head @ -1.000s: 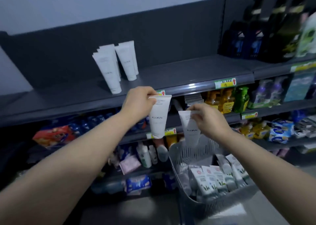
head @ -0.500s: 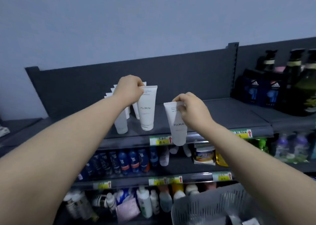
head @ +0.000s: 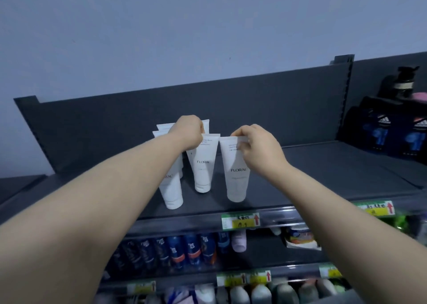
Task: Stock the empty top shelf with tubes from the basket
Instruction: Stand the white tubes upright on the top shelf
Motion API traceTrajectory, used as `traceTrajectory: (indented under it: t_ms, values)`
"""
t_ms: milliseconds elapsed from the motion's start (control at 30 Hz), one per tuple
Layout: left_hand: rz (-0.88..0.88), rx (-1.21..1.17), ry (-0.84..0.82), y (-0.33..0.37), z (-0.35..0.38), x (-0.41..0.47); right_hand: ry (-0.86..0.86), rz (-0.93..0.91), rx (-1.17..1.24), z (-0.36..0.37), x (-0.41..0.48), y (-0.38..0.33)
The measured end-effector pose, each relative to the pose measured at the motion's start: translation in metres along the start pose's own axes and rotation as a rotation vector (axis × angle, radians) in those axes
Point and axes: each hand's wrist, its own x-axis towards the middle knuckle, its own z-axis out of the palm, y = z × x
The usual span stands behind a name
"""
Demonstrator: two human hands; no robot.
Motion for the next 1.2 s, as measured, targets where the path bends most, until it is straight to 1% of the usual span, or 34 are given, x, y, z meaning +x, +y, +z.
traceTrajectory:
  t_ms: [133,200,400,633,767,933,1067,1200]
  values:
    - [0.054,0.018,-0.027,-0.020,0.007,0.017,-0.016,0.027,0.000,0.024,0.009,-0.012]
    - [0.071,-0.001,-0.002,-0.031,0.006,0.021,-0.034,0.026,-0.020,0.037,0.013,-0.020]
    - [0.157,-0.095,0.240,-0.055,-0.016,0.014,-0.123,0.003,-0.052,0.069,0.027,-0.041]
    - [0.105,-0.203,0.299,-0.060,-0.023,0.012,-0.162,0.012,-0.104,0.082,0.031,-0.044]
    - [0.073,-0.254,0.351,-0.049,-0.026,0.002,-0.114,-0.029,-0.090,0.074,0.021,-0.042]
    - [0.057,-0.173,0.329,-0.025,-0.022,-0.022,-0.061,-0.036,-0.232,0.045,0.004,-0.019]
    - [0.071,-0.036,0.311,0.005,-0.014,-0.050,-0.121,-0.090,-0.376,0.019,-0.022,0.014]
    - [0.040,0.086,0.259,0.038,-0.003,-0.085,-0.171,-0.160,-0.419,-0.006,-0.048,0.044]
